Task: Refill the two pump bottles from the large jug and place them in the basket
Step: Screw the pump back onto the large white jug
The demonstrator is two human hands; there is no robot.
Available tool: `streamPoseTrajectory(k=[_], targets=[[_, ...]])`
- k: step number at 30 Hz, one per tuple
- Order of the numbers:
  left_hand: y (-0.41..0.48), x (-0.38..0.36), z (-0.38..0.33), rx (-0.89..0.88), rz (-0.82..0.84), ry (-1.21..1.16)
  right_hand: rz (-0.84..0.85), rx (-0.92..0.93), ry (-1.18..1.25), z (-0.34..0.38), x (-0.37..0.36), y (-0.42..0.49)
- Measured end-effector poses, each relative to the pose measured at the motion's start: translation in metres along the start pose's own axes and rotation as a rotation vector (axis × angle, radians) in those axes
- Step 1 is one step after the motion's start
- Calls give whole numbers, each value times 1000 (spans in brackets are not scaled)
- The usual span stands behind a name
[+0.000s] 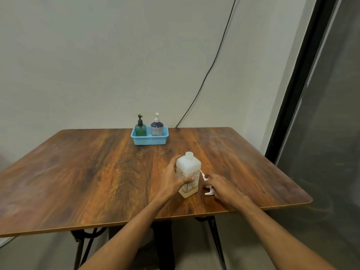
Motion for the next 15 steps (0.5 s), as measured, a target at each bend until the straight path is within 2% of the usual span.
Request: streamPoseTrajectory(k=[3,8,11,15], targets=[[0,3,-2,-13,2,3,-108,-1,61,-8,0,1],[2,2,0,-5,5,-16,-523,-161,399,-18,39,-9],[4,1,-1,-14,8,-24,-627,-249,609,-14,79,-16],[5,2,0,-15,4,-40,-758,-194,764,1,134,-19]])
Point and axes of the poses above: each hand's wrist, its own y-axis towards the middle knuckle, its own x-axis out of the back of the hand, z = x × y, the point moved 4 cm from there along y, towards the middle knuckle, and after that the axes turned 7 degrees about z, right-handed, at the moved point
